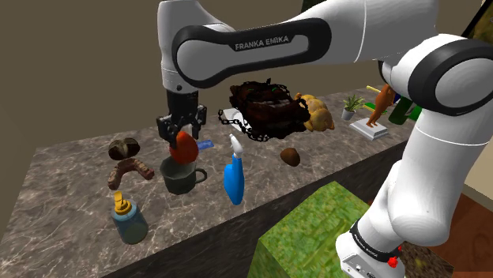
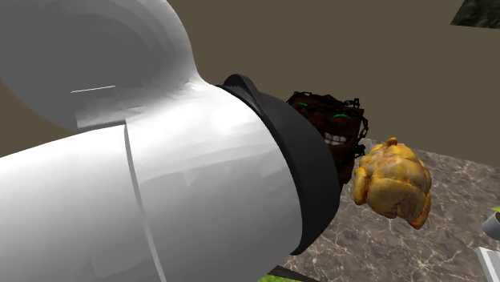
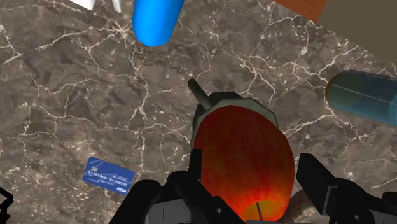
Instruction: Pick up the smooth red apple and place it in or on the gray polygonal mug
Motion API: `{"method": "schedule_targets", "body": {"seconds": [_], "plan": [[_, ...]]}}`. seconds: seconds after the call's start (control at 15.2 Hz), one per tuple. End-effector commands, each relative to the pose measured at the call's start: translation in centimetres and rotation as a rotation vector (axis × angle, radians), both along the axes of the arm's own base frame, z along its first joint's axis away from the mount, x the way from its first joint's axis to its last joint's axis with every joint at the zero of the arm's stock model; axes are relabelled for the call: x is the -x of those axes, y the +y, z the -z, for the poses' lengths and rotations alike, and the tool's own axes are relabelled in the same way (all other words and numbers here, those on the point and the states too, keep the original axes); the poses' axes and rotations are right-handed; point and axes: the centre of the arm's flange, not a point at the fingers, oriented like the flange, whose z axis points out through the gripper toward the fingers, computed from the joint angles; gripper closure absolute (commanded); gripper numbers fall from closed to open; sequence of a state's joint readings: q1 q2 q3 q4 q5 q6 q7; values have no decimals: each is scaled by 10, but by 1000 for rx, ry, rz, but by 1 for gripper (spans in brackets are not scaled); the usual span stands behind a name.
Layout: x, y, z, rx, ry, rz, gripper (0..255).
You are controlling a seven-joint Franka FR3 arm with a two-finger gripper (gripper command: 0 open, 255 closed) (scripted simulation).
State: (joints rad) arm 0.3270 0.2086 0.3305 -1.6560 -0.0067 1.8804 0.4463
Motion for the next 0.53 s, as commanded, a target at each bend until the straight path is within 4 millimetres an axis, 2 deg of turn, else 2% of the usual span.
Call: {"method": "schedule_targets", "body": {"seconds": [0.0, 0.26, 0.46], "plan": [[0, 0, 11, 0, 0, 0, 255], [0, 0, 35, 0, 0, 0, 255], [0, 0, 35, 0, 0, 0, 255]]}}
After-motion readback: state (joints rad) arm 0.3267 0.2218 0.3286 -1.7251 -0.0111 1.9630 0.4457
